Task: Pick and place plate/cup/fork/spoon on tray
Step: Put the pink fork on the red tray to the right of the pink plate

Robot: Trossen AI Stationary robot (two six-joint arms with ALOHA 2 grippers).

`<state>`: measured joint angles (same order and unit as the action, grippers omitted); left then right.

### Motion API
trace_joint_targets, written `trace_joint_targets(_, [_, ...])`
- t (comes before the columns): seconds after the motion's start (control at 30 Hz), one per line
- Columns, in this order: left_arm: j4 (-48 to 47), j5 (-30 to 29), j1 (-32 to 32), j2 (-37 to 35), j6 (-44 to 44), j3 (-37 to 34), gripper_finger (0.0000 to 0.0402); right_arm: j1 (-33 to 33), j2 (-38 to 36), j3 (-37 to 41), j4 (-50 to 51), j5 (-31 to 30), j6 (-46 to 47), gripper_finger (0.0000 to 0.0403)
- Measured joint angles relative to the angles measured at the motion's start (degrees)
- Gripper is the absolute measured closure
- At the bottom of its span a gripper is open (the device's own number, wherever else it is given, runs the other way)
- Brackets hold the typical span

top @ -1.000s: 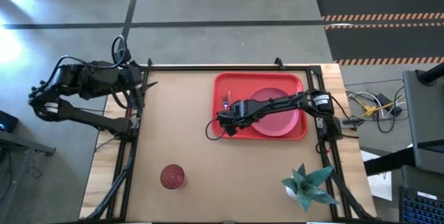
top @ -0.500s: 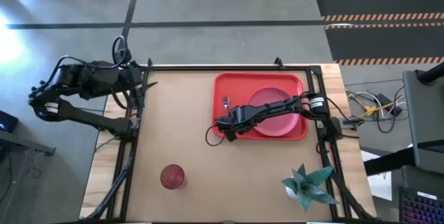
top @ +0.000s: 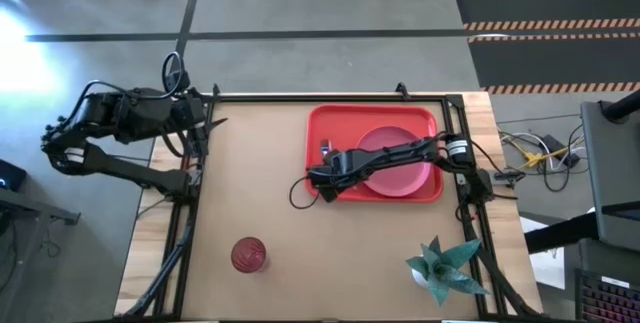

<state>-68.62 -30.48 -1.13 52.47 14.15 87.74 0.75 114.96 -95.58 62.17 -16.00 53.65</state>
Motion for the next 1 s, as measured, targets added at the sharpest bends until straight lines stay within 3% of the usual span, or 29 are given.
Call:
trace_joint_targets(0.57, [0.0, 0.0, 0.0, -0.1, 0.0, 0.0, 0.0208, -5.1, 0.2, -1.2, -5.7, -3.1, -10.9, 0.0239])
trace_joint_targets(0.77, [0.0, 0.0, 0.0, -0.1, 0.0, 0.0, 0.0208, -6.8, 0.3, 0.2, -8.5, 1.9, -13.4, 0.0239])
trace_joint_targets(1.0, [0.0, 0.0, 0.0, -0.1, 0.0, 0.0, 0.0208, -7.5, 0.3, 2.9, -12.0, 3.1, -13.9, 0.0239])
